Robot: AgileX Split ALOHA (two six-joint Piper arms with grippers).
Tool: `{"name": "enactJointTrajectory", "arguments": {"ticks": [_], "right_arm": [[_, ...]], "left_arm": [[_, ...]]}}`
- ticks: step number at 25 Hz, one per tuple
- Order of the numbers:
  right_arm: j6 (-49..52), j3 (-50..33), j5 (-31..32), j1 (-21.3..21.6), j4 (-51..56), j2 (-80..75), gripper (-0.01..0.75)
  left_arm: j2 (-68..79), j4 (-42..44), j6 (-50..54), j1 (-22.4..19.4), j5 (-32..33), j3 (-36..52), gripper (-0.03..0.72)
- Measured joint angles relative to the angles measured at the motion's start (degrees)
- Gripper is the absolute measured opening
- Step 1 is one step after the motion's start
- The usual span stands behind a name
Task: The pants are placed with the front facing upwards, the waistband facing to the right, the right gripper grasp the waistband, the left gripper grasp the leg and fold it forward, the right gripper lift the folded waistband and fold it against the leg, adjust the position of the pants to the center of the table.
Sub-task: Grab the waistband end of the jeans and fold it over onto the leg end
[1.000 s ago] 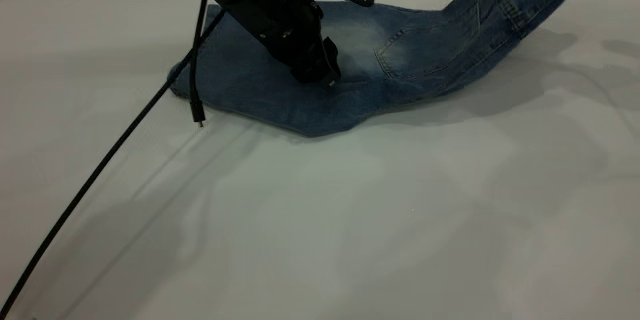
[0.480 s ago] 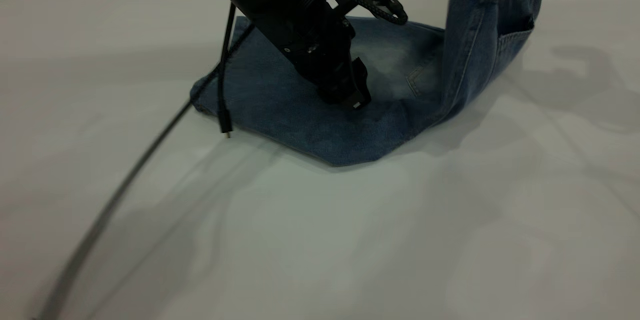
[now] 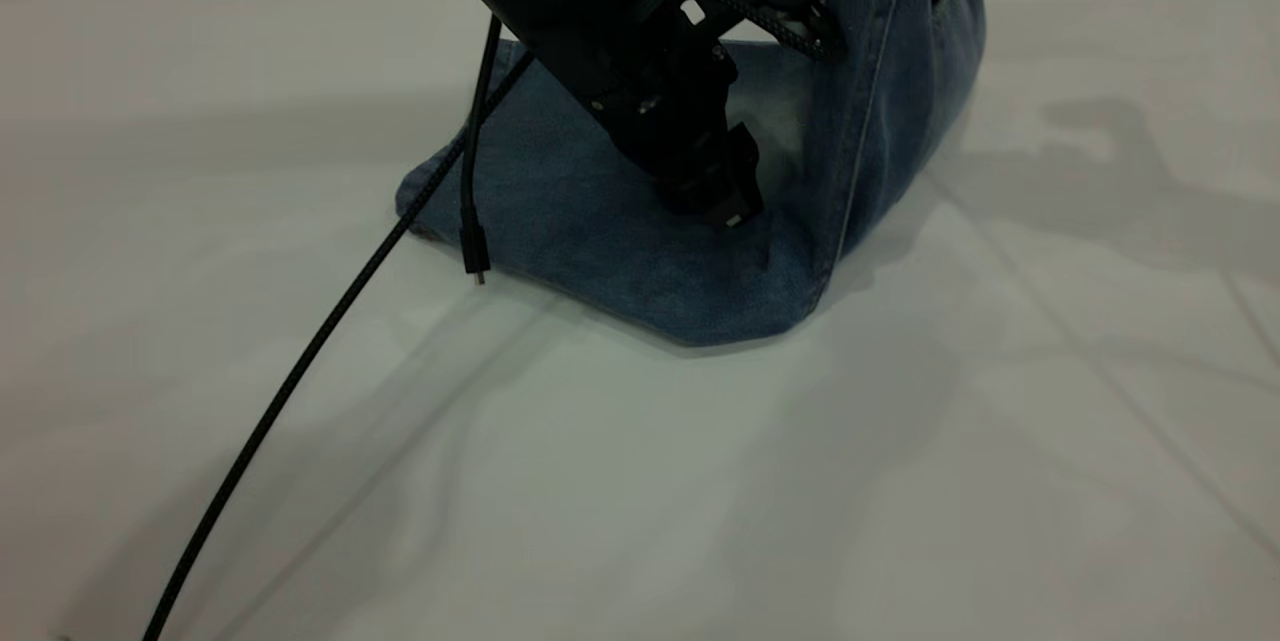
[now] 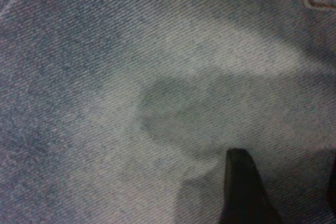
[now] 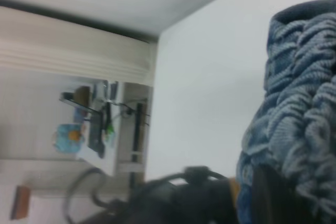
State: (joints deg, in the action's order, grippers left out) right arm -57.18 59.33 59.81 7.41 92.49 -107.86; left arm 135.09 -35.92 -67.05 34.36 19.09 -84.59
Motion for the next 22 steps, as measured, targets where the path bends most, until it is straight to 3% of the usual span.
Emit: {"name": "enactJointTrajectory", "arguments": {"ticks": [15,22], "right_arm": [[0.06,0.0,-0.27,0.0,2.06,-0.05,0.067],[-0.67,0.0,0.77,-0.59,5.68,-0.05,0.067]], "left_arm": [[-5.23,0.16,0.0,-8.59,0.34,0.03,0.378],[-0.6,0.35,-0.01,-9.25,-0.31,0.07,0.378]]}}
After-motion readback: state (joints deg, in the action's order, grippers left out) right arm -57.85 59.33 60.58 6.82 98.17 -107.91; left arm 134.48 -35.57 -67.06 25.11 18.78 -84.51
